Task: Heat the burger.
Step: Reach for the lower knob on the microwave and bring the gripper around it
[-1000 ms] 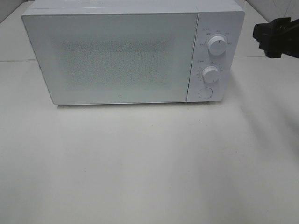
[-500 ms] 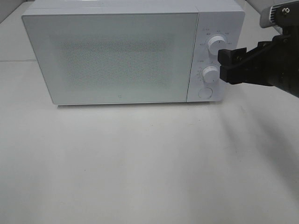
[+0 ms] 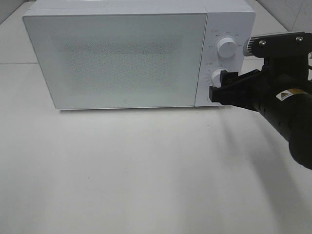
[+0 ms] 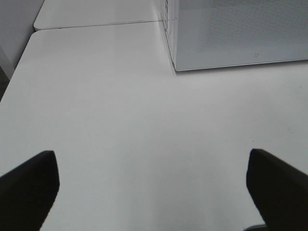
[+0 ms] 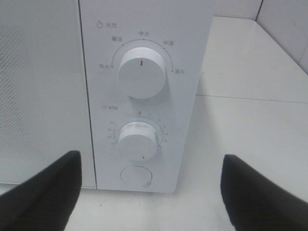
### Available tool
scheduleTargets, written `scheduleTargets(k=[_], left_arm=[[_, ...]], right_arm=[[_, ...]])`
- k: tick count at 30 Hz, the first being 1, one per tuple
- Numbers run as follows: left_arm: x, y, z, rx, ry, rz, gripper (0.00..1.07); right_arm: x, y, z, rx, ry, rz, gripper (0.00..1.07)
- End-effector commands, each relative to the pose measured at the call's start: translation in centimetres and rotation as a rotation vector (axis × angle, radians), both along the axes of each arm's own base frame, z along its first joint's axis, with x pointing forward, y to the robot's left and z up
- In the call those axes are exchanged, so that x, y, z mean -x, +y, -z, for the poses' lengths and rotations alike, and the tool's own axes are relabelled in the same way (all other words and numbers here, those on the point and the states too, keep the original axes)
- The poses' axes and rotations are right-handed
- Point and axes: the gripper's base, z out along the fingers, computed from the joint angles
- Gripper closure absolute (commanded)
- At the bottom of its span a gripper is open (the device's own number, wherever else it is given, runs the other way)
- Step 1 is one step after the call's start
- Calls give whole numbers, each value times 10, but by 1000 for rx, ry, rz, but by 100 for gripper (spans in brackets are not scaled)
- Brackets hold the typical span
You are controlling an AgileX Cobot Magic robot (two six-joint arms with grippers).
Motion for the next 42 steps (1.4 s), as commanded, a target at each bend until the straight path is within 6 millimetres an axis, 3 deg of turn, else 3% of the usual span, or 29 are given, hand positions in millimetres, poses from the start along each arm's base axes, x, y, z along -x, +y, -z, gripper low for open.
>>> scheduleTargets(k=[1, 11, 27, 42], left_arm=[[3, -1, 0, 5, -28, 3, 8], [3, -1, 0, 5, -28, 3, 9], [3, -1, 0, 5, -27, 3, 9], [3, -1, 0, 5, -27, 3, 9]], right_arm=[[2, 2, 2, 17, -30, 30, 32], [1, 9, 18, -31, -28, 41, 32], [-2, 14, 14, -44, -127, -5, 32], [-22, 27, 32, -39, -111, 0, 32]])
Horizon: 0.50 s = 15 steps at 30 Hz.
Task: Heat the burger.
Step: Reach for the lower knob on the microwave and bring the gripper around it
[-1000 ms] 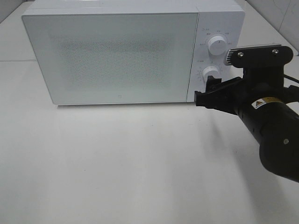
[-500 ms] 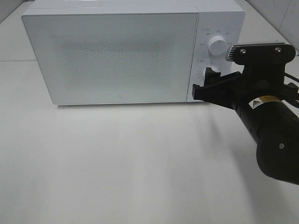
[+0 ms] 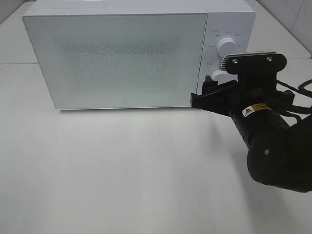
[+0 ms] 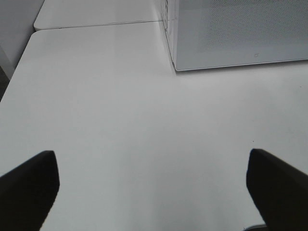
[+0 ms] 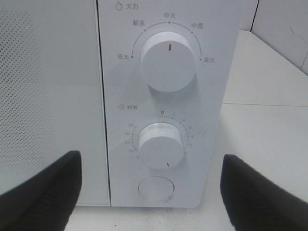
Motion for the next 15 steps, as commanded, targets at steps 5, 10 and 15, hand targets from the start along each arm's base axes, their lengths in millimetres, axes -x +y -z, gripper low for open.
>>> scheduleTargets(k=[5, 10, 15], left_arm=[[3, -1, 0, 5, -27, 3, 9], [3, -1, 0, 5, -27, 3, 9], [3, -1, 0, 5, -27, 3, 9]], right_arm=[[-19, -2, 2, -19, -27, 6, 32], [-28, 2, 8, -11, -20, -5, 32], [-35, 5, 13, -2, -23, -14, 32]])
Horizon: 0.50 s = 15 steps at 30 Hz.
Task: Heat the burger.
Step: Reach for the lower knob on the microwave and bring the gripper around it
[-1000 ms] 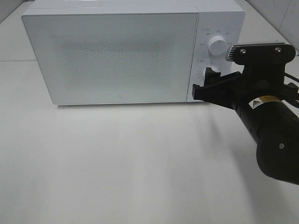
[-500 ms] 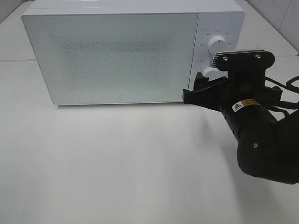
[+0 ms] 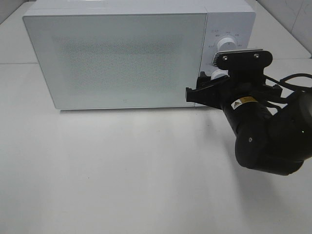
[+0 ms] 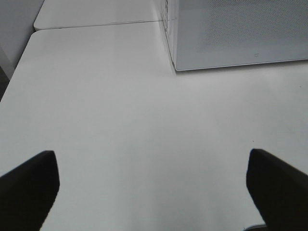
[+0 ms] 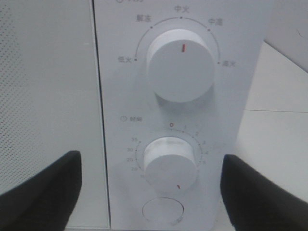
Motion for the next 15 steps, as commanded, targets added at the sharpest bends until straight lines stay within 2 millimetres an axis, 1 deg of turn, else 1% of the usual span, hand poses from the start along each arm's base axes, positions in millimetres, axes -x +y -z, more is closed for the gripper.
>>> scheduleTargets(k=[1, 3, 5, 11, 13, 15], left_arm=[[3, -1, 0, 5, -27, 3, 9], [3, -1, 0, 5, -27, 3, 9], [3, -1, 0, 5, -27, 3, 9], [2, -1, -1, 5, -21, 3, 9], [2, -1, -1, 5, -21, 3, 9], [2, -1, -1, 5, -21, 3, 9]], right_arm=[[-12, 2, 3, 2, -11, -25, 32], [-14, 2, 4, -1, -7, -25, 32], [-23, 0, 5, -30, -10, -23, 32], [-25, 1, 9, -25, -9, -24, 32], [-26, 0, 12, -20, -6, -20, 32], [-30, -5, 16, -34, 1, -7, 32]])
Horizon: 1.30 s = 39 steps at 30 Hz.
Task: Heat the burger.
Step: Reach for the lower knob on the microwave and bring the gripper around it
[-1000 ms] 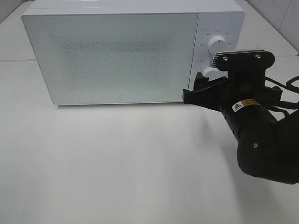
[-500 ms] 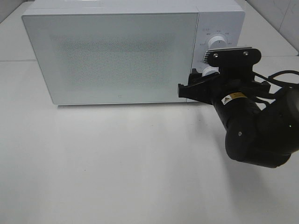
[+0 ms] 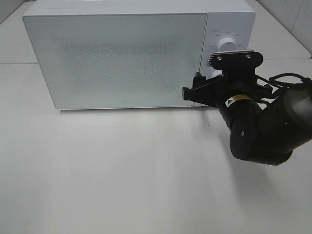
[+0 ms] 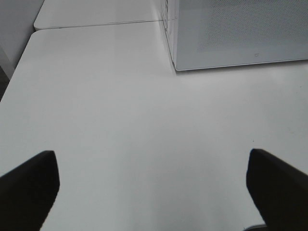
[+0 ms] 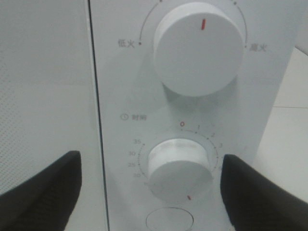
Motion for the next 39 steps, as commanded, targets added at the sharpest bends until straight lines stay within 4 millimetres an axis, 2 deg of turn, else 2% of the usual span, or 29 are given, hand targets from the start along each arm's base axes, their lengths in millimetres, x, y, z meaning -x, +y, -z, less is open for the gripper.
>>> scheduleTargets(k=[1, 11, 16, 29, 34, 36, 37, 38, 39], left_arm=[[2, -1, -1, 5, -22, 3, 9], [2, -1, -1, 5, -22, 3, 9], [2, -1, -1, 5, -22, 3, 9], [2, -1, -1, 5, -22, 3, 9], [2, -1, -1, 5, -22, 3, 9], [2, -1, -1, 5, -22, 3, 9], [2, -1, -1, 5, -22, 3, 9], [2, -1, -1, 5, -22, 3, 9], [2, -1, -1, 5, -22, 3, 9]], right_arm=[[-6, -2, 0, -19, -17, 9, 32], [-14, -4, -3, -27, -31, -2, 32], [-21, -7, 2, -26, -10, -4, 32], [-22, -5, 4, -18, -17, -15, 34], [-22, -5, 3, -15, -26, -13, 42], [-22, -5, 3, -15, -27, -13, 56], [-22, -5, 3, -15, -27, -13, 56], [-22, -5, 3, -15, -31, -12, 68], [-22, -5, 3, -15, -35, -12, 76]])
